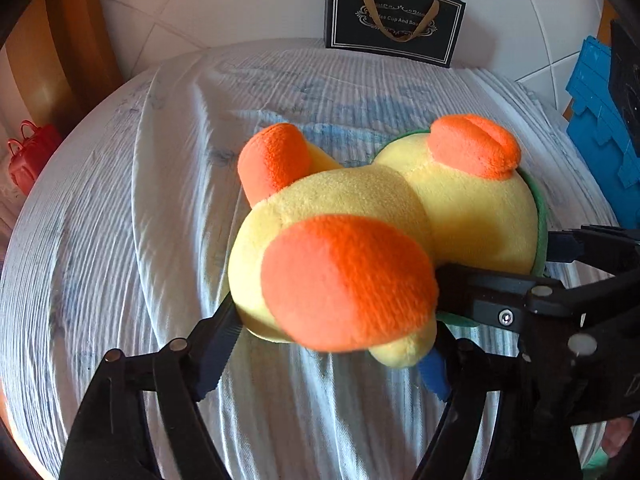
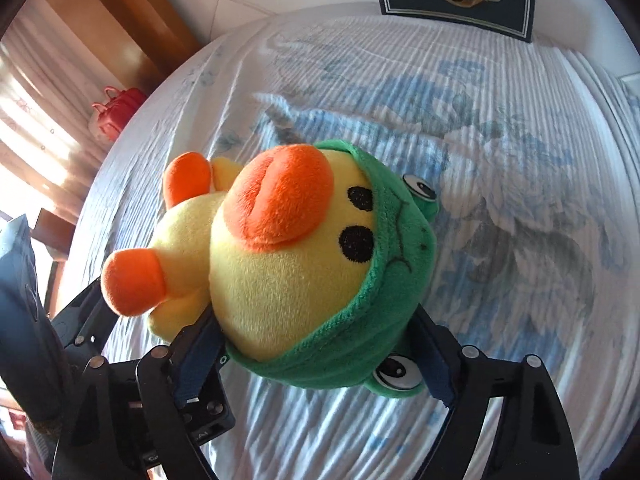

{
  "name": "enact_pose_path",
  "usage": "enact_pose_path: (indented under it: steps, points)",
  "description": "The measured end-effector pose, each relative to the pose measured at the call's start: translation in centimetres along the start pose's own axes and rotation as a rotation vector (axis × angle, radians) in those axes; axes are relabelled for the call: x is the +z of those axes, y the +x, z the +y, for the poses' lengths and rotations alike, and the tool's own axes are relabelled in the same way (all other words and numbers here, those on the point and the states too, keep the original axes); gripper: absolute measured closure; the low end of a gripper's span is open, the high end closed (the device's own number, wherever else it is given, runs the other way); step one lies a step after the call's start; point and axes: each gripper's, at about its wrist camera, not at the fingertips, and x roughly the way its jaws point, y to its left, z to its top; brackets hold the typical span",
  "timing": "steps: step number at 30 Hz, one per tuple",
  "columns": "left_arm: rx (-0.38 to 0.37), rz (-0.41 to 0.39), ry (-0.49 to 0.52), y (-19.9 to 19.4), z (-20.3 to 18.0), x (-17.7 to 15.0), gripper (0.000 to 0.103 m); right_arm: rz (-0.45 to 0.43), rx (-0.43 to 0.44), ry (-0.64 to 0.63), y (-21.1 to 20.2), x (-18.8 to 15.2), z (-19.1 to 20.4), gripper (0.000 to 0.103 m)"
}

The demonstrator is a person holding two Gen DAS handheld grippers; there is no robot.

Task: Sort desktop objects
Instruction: 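Carry the duck plush with both grippers over into the blue bin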

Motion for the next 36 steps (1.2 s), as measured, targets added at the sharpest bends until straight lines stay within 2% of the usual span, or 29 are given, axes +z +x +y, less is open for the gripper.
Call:
enact_pose_path:
  steps: [8, 16, 20, 26, 32, 36]
  points:
    - [0.005, -0.164, 0.030, -6.3, -2.5, 2.4, 0.025, -0.146, 0.020, -0.024, -6.9, 1.1, 0.3, 0.018]
    - [-0.036, -0.388, 0.124, -15.2, -9.5, 6.9, 0.025, -0.386, -0.015, -0.019, -19.7, 1.3, -2.4, 0.018]
    - [-0.085, -0.492, 0.190, -19.6, -14.8, 8.5, 0.025, -0.502, -0.059, 0.005, -26.6, 0.0, -4.8, 0.018]
    - [-0.198, -0.613, 0.297, -25.0, -24.3, 10.6, 0.025, -0.644, -0.142, 0.075, -37.1, -2.9, -10.6, 0.018]
    - [-0.314, -0.684, 0.406, -28.8, -35.2, 11.4, 0.025, -0.744, -0.246, 0.161, -45.3, -6.5, -17.7, 0.018]
    - [-0.397, -0.666, 0.471, -29.8, -42.3, 10.9, 0.025, -0.775, -0.317, 0.243, -49.0, -9.8, -22.9, 0.018]
